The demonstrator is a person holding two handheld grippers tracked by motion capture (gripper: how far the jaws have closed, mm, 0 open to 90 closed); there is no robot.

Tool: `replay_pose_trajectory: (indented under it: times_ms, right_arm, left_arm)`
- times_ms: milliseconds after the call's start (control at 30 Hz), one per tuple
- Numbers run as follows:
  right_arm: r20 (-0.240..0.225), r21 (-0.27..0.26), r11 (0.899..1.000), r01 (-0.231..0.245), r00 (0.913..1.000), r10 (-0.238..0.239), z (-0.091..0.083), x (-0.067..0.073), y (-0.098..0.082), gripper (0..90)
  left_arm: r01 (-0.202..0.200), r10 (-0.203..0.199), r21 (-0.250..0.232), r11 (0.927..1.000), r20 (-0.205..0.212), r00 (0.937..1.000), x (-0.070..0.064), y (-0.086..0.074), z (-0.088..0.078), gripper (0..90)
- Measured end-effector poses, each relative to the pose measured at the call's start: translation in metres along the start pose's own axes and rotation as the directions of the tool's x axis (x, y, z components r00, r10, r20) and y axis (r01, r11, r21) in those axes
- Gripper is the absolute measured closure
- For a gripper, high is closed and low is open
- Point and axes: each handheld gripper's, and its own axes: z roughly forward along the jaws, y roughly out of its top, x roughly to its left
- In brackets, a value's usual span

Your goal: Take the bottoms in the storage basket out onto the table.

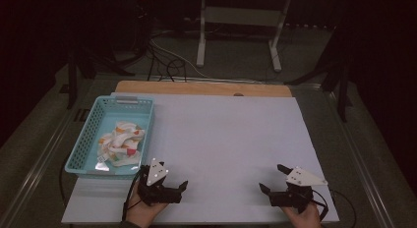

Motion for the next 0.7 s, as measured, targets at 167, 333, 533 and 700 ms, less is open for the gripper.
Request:
replay_pose_trajectory:
  times_ms: [167,333,533,700]
  right_arm:
    - [0.003,-0.009,1.0,0.004,1.0,-0.004,-0.002,0.0,0.001,8.8]
    - [0.001,-0.011,1.0,0.007,1.0,-0.007,-0.004,-0.001,0.002,8.7]
    - [0.007,-0.018,1.0,0.012,0.9999,-0.011,-0.006,-0.003,0.003,8.8]
    - [0.001,-0.012,1.0,0.014,0.9999,-0.014,-0.006,-0.002,0.003,8.8]
  left_arm:
    - [-0.005,0.005,0.019,0.9998,0.014,0.9999,-0.001,0.006,-0.001,0.1]
    - [-0.009,0.005,0.046,0.9989,0.091,0.9959,0.005,0.015,-0.002,0.2]
    - [-0.019,0.014,0.041,0.999,0.119,0.9928,0.011,0.026,-0.008,0.2]
    - [-0.018,0.012,0.036,0.9992,0.153,0.9881,0.017,0.035,-0.014,0.2]
